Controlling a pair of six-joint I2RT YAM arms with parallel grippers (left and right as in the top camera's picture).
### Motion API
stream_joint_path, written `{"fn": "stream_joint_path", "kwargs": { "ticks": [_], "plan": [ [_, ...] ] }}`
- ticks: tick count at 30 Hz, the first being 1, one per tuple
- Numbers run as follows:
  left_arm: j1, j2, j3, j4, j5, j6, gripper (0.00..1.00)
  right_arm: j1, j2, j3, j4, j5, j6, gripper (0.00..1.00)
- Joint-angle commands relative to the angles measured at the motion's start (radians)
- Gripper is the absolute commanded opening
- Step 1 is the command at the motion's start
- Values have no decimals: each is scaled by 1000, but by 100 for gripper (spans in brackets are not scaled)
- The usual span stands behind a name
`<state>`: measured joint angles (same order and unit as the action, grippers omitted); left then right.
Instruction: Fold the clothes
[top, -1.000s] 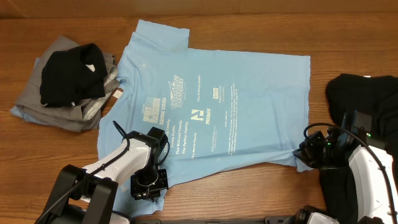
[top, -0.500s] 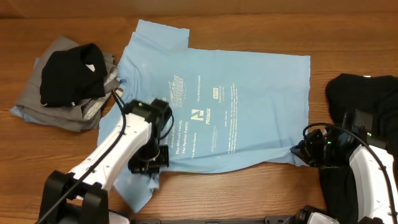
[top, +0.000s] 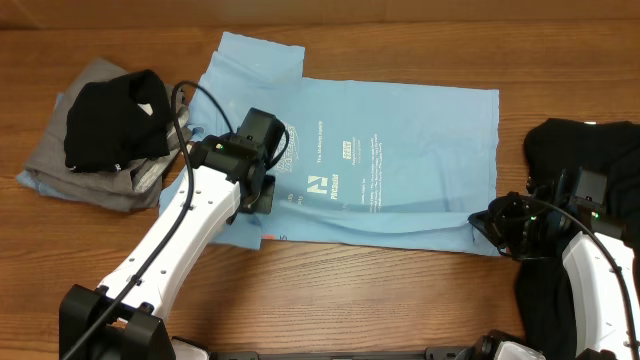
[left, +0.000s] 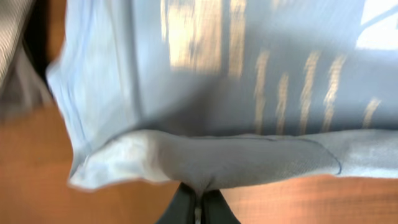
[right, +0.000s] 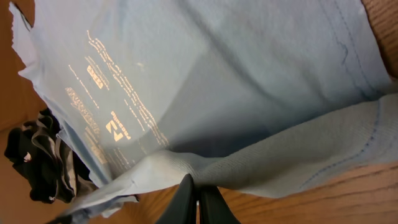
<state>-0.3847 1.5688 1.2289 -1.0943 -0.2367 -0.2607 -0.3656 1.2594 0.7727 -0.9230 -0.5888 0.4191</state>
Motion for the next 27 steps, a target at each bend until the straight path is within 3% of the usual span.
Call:
{"fn": "stream_joint_path", "kwargs": {
  "ticks": [1,4,5,7,10,11,23,27],
  "plan": [
    [-1,-3,18,89,-37,128,23,2,-7,31,13,-16,-1,4],
    [-1,-3,18,77,-44,125,64,2,-7,31,13,-15,-1,4],
    [0,-3,18,54,-42,121,68,2,-7,31,12,-16,-1,4],
    [0,-3,18,-3,-13,115,67,2,-7,31,11,-15,-1,4],
    [-2,-3,-1,-62,82,138,51,2,-7,31,13,-16,-1,4],
    [-3,-3,-16,-60,100,144,51,2,-7,31,14,-15,-1,4],
    [-10,27,-319,241,158,153,61,2,-7,31,13,-16,-1,4],
    [-10,28,-358,287,159,153,58,2,-7,31,9,-15,-1,4]
  ]
}}
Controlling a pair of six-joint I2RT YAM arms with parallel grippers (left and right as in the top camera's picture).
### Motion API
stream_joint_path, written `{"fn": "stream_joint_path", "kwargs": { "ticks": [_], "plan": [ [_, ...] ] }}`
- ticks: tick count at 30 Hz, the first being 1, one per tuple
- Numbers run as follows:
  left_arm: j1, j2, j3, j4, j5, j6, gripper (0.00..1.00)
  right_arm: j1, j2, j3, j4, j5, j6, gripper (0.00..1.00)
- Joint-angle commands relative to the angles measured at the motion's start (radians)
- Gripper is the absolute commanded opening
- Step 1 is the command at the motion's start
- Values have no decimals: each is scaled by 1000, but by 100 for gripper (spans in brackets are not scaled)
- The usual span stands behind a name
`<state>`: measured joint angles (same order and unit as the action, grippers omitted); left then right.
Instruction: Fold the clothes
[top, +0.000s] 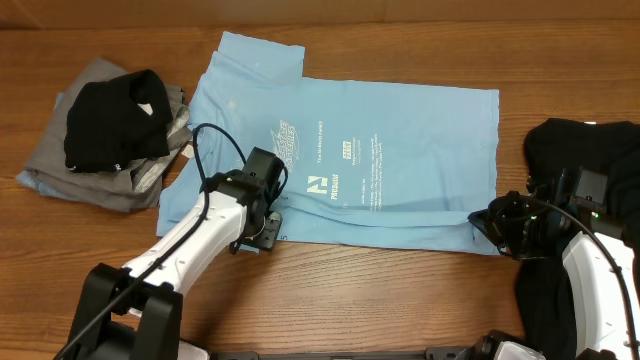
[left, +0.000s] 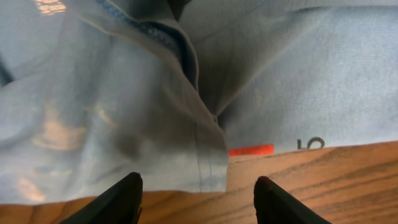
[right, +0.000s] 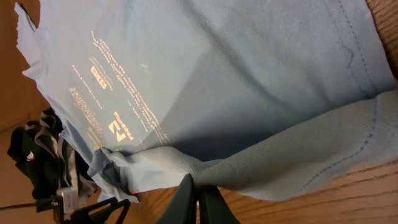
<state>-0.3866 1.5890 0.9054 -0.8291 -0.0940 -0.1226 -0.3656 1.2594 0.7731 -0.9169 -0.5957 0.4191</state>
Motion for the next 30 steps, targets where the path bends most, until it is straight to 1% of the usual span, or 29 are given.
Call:
{"fn": "stream_joint_path", "kwargs": {
  "ticks": [1,6,8,12,15,19,21,24,27,30],
  "plan": [
    [-8,8,-51,39,17,15,56,2,-7,31,3,-8,-1,4],
    [-8,8,-106,74,17,14,41,2,-7,31,3,-9,-1,4],
    [-8,8,-113,76,13,14,38,2,-7,31,3,-9,-1,4],
    [-7,8,-112,83,-3,14,17,2,-7,31,-6,-9,-1,4],
    [-7,8,-101,71,-22,12,4,2,-7,31,-12,-9,-1,4],
    [-6,6,-25,-14,-47,-23,4,2,-7,31,-12,-9,-1,4],
    [-6,6,66,-106,-71,-24,4,2,-7,31,-12,-7,-5,4],
    [-5,6,179,-201,-136,-23,4,2,-7,31,-14,0,-9,4],
    [-5,6,257,-254,-207,-23,4,2,-7,31,-23,0,-14,4],
    [-4,6,299,-281,-280,-26,4,2,-7,31,-31,13,-31,4]
  ]
}}
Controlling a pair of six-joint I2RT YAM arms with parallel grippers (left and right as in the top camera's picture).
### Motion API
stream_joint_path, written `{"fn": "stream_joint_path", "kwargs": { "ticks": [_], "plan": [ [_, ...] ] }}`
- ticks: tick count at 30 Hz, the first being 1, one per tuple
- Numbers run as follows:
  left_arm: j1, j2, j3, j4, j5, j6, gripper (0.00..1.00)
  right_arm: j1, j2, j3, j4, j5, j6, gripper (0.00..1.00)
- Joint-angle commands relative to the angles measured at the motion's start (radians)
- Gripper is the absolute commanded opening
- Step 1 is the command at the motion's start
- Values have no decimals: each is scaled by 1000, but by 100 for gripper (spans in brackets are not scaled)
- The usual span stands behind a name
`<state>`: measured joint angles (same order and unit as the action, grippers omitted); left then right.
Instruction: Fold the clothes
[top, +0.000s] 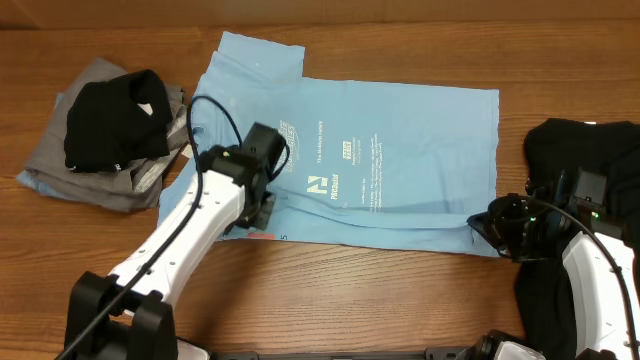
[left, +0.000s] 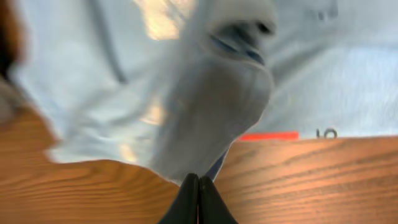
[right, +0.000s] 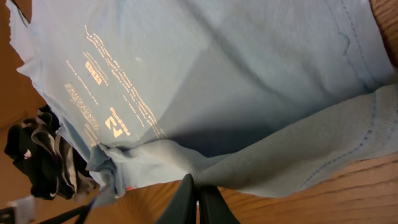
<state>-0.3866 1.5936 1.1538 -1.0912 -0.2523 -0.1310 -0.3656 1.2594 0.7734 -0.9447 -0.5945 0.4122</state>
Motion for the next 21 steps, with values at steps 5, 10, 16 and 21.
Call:
{"fn": "stream_joint_path", "kwargs": {
  "ticks": [5,10,16,21],
  "plan": [
    [29,1,96,-47,-230,-104,4,2,-7,30,23,71,-24,4],
    [114,1,139,-25,-253,-185,4,2,-5,30,87,90,-23,4],
    [197,2,145,67,-227,-160,4,2,23,30,133,125,-16,5],
    [211,2,145,98,-249,-161,4,2,82,30,156,127,-16,6]
  ]
}}
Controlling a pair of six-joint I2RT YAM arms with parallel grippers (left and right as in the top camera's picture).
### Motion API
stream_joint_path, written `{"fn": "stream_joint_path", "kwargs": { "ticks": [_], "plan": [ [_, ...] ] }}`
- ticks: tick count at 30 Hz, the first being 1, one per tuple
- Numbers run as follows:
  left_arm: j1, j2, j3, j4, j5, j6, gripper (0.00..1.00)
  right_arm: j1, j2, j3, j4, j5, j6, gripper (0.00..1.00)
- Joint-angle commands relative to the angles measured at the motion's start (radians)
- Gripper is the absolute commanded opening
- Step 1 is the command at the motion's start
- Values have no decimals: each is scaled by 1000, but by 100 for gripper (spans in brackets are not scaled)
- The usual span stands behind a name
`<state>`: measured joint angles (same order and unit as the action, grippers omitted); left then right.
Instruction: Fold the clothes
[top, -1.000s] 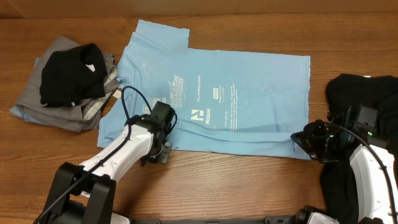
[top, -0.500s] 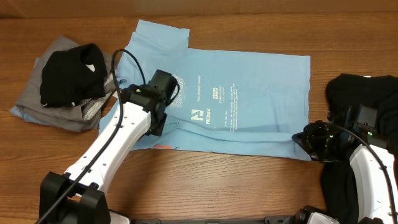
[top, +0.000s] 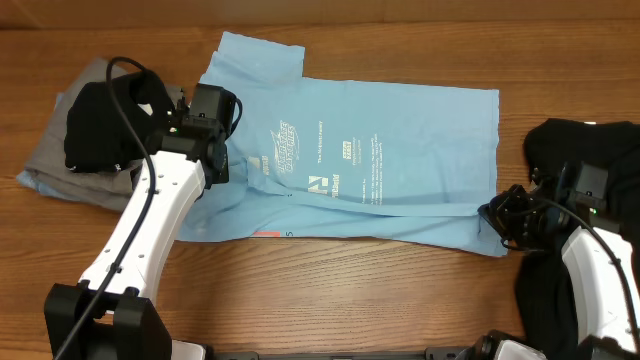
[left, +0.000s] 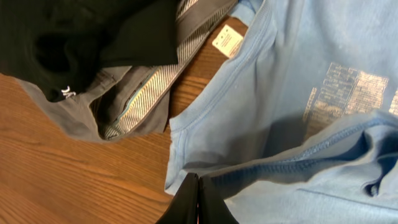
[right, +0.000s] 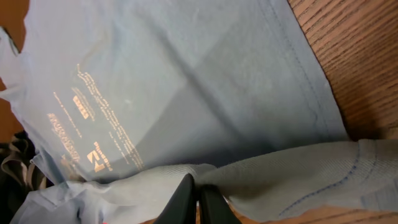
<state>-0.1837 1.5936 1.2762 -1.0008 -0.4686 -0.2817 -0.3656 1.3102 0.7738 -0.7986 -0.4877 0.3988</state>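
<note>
A light blue T-shirt (top: 400, 150) with a printed chest lies spread across the middle of the table, and a strip along its front edge is folded over. My left gripper (top: 215, 165) is shut on the shirt's left edge, beside the clothes pile. In the left wrist view the gripper (left: 199, 186) pinches a blue fold of the T-shirt (left: 311, 62). My right gripper (top: 497, 215) is shut on the hem at the front right corner. The right wrist view shows that gripper (right: 198, 186) gripping the T-shirt (right: 186, 74).
A pile of grey and black clothes (top: 100, 150) lies at the left, close to my left gripper, and shows in the left wrist view as the clothes pile (left: 93, 56). A black garment (top: 590, 150) lies at the right edge, under my right arm.
My left gripper, shut on the shirt, has moved from the front left edge to the far left beside the pile, drawing the cloth out leftward. The right gripper shifted slightly back, still shut on the hem.
The left gripper was first shut on cloth over the shirt's left half. Then it stood open at the front edge, the cloth let go. Then it was shut on the cloth again, and now holds it out at the left. The right gripper held the hem throughout.
</note>
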Motion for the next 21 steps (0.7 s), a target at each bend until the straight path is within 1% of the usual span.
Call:
{"fn": "stream_joint_path", "kwargs": {
  "ticks": [1,6,13,21],
  "plan": [
    [16,2,22,4,-60,-34,4,2,57,30,10,19,-3,7],
    [51,2,23,18,-85,-33,4,2,125,30,12,14,-6,8],
    [68,2,23,112,-82,-33,4,33,129,30,42,13,-11,8],
    [68,2,23,202,-82,-25,4,96,129,30,116,42,-6,7]
  ]
}}
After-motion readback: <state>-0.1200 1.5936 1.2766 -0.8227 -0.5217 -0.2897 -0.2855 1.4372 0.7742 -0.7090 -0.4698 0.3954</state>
